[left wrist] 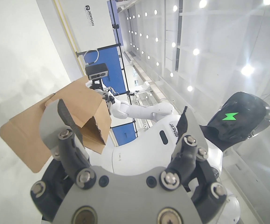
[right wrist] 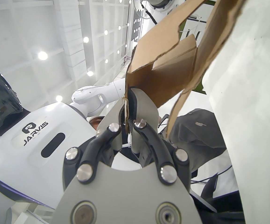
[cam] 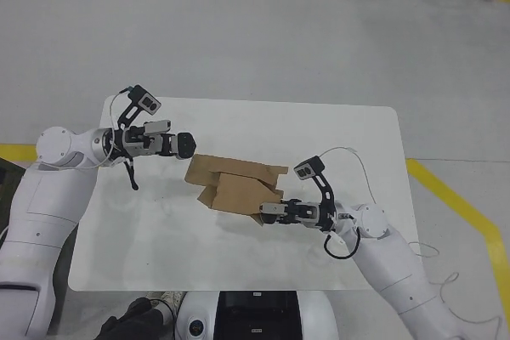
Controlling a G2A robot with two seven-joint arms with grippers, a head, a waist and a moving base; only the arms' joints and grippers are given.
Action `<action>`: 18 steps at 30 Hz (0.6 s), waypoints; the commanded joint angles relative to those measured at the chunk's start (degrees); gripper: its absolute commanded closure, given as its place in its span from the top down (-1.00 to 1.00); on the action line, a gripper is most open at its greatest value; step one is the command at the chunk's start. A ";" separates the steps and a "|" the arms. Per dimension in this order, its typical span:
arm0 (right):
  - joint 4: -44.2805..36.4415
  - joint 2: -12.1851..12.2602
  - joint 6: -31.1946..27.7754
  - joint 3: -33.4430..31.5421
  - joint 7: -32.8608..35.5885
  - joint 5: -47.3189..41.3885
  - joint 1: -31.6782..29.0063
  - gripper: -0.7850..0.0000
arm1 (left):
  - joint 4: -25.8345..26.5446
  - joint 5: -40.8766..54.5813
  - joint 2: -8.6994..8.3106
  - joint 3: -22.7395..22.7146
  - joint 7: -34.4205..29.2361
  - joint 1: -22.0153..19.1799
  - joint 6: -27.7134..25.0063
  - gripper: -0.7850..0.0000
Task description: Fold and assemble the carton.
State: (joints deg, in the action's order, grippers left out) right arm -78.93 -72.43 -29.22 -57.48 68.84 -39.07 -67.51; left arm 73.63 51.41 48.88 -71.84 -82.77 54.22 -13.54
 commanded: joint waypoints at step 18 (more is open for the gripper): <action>0.39 -1.45 -4.17 3.03 -10.60 2.48 -0.42 -1.00 | 6.42 1.29 0.40 -1.34 -1.45 4.52 2.23 1.00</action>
State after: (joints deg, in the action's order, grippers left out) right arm -78.49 -73.83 -33.36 -54.59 58.52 -36.70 -67.94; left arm 79.86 52.78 49.26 -73.22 -84.14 58.57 -11.45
